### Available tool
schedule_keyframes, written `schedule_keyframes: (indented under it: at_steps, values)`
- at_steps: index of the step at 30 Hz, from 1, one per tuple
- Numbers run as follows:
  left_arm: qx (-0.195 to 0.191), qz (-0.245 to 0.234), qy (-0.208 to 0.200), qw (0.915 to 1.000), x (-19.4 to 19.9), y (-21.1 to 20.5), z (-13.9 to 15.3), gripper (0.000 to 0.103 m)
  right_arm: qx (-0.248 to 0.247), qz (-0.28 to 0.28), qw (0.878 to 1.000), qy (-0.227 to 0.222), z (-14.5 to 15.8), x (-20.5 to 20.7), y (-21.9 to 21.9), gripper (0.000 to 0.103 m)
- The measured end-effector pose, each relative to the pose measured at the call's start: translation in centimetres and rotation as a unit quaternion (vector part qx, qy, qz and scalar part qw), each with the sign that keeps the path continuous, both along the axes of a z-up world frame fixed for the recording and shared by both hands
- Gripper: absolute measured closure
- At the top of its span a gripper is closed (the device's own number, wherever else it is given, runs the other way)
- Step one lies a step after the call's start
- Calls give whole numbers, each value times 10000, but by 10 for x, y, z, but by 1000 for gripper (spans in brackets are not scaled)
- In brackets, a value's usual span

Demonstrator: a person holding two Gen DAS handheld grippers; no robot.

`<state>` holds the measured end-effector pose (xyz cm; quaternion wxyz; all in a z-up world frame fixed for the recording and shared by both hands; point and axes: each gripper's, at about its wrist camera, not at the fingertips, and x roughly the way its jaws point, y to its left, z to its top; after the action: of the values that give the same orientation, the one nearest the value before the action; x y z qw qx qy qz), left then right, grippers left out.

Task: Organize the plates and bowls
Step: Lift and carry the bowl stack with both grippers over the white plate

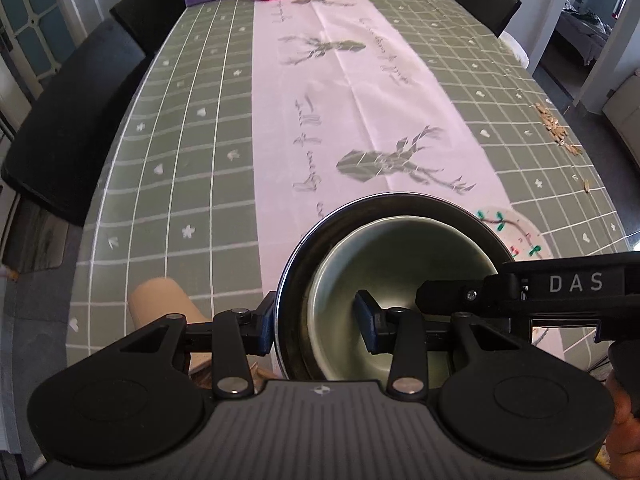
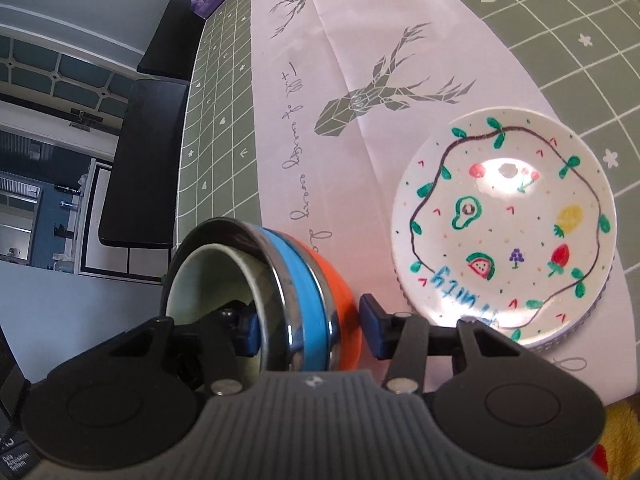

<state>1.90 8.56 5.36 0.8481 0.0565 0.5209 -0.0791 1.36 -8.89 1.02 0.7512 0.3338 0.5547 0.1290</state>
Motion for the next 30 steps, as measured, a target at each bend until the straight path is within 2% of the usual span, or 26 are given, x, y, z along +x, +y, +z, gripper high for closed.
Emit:
schedule_keyframes:
  at_steps: [5,10,14,16,22,28,29,30]
  values:
    - [121,-226,-264,9993,2,-38,20,57,-16,-30,10000,9,21,1,-29,57]
    - [-21,-524,-269,9983,6,-82,15,58,-198,-325,9993,37,30,-1,-76,57]
    - [-81,-833,-94,9964,12,-109,-5,57,-280,-623,9974,217,18,-4,-108,57]
    - [-102,-890,46,9960,14,-117,-15,57,-330,-691,9966,310,9,-6,-116,57]
    - [-85,-906,124,9958,15,-122,-30,58,-285,-710,9960,463,-10,-4,-126,57]
    - [-80,-890,-293,9956,10,-117,-30,57,-376,-668,9970,52,-9,-6,-121,59]
    - [-38,-901,-413,9951,7,-116,-29,56,-377,-678,9970,12,-8,-7,-122,59]
    - [31,-906,-590,9941,4,-117,-28,47,-374,-692,9969,-25,-8,-7,-122,59]
